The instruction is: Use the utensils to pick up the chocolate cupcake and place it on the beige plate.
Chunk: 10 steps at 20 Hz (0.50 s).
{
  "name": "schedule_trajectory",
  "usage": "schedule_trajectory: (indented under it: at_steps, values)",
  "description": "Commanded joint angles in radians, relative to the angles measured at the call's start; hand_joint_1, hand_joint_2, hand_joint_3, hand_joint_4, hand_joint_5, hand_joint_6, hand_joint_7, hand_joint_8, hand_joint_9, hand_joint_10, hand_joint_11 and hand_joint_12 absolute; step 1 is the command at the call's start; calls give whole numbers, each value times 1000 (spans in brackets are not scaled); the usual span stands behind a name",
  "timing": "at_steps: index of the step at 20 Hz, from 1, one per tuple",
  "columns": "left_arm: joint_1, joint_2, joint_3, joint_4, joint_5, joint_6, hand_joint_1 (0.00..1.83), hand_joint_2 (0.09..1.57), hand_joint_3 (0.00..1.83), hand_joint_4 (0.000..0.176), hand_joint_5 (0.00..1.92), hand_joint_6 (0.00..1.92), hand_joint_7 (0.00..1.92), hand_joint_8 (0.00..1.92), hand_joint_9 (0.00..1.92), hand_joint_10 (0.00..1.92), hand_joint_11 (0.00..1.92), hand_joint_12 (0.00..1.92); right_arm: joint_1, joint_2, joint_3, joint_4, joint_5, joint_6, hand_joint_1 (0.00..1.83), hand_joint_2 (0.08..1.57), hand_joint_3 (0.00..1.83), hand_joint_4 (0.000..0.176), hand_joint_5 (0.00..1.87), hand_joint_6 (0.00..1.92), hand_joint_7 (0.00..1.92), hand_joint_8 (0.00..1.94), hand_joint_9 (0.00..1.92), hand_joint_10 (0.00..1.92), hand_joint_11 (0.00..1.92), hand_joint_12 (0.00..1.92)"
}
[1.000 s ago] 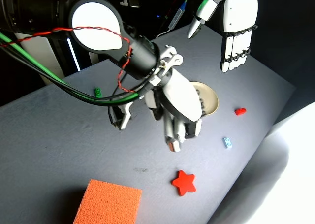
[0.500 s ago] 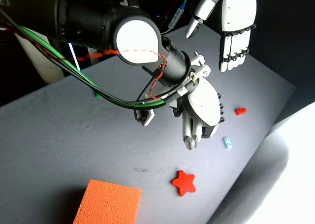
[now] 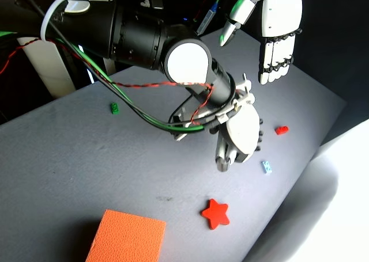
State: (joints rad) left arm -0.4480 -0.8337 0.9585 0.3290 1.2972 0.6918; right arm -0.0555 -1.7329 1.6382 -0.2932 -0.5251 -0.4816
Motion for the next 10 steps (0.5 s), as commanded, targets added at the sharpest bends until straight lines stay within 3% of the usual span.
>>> schedule_trajectory:
  at_steps: [1,3,5,6,7,10]
  values:
    - [-15,2,1,29,-40,3,335,1027,2,0,0,0,0,0,0,0,0,0,3,-5,1,-4,85,9,1340,1230,3,0,841,1018,647,1555,679,1585,657,1517]
    - [-15,2,0,29,-40,3,382,1022,0,0,0,0,8,3,0,0,0,0,-7,-14,6,-4,92,7,1334,1259,0,0,758,1071,610,1602,681,1698,679,1537]
    - [-16,2,-1,29,-40,3,396,1019,0,0,0,0,18,6,15,6,4,1,-12,-22,8,-4,98,3,1331,1261,0,0,743,1125,599,1602,666,1649,661,1532]
    - [-16,2,-2,29,-40,4,383,1020,0,0,0,0,3,0,2,0,0,0,-13,-28,9,-4,102,2,1339,1243,0,0,821,997,630,1593,686,1651,709,1567]
    - [-16,2,-1,29,-40,4,360,1022,0,0,0,0,0,0,6,2,0,0,-12,-45,13,-4,108,3,1338,1241,2,0,767,1137,668,1553,674,1598,678,1573]
    - [-17,2,-2,29,-40,4,391,1013,0,0,0,0,18,7,30,11,20,9,-12,-59,23,-4,115,5,1336,1243,0,0,784,1156,645,1527,666,1605,657,1553]
